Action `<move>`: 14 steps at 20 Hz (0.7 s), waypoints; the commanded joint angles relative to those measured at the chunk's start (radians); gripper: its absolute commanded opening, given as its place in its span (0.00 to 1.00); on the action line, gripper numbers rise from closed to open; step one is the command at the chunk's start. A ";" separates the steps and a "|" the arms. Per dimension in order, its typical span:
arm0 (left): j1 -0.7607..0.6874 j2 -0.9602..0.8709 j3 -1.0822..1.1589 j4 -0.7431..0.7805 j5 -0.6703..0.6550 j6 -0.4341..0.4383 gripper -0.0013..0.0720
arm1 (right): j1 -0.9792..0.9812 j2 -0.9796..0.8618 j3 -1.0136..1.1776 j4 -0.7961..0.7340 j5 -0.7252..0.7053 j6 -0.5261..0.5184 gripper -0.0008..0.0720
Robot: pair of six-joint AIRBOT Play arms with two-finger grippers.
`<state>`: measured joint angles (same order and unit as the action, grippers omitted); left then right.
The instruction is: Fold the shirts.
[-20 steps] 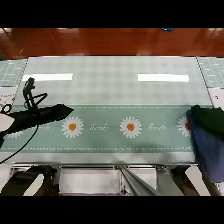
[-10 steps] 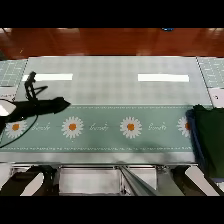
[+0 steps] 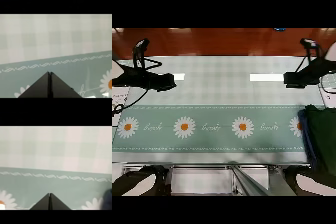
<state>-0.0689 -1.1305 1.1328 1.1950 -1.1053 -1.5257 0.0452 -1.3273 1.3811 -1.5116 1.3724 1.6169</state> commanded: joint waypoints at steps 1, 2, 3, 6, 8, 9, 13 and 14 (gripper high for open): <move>-0.012 -0.029 0.034 0.115 -0.082 -0.047 0.05 | 0.106 -0.059 0.002 -0.200 -0.007 0.055 0.04; -0.012 -0.029 0.034 0.115 -0.084 -0.047 0.05 | 0.106 -0.056 0.002 -0.200 -0.031 0.054 0.04; -0.012 -0.029 0.034 0.115 -0.103 -0.047 0.05 | 0.106 -0.055 0.002 -0.199 -0.026 0.056 0.04; -0.013 -0.029 0.034 0.115 -0.134 -0.047 0.05 | 0.106 -0.055 0.002 -0.200 -0.022 0.058 0.04; -0.013 -0.029 0.034 0.114 -0.134 -0.047 0.05 | 0.106 -0.055 0.002 -0.200 -0.022 0.058 0.04; -0.013 -0.029 0.034 0.115 -0.134 -0.047 0.05 | 0.106 -0.055 0.002 -0.200 -0.022 0.058 0.04; -0.013 -0.029 0.034 0.115 -0.134 -0.047 0.05 | 0.106 -0.055 0.002 -0.200 -0.022 0.058 0.04; -0.013 -0.029 0.034 0.115 -0.134 -0.047 0.05 | 0.106 -0.055 0.002 -0.200 -0.022 0.058 0.04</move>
<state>-0.0811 -1.1591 1.1656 1.3067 -1.2350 -1.5715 0.1501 -1.3811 1.3827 -1.7073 1.3510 1.6733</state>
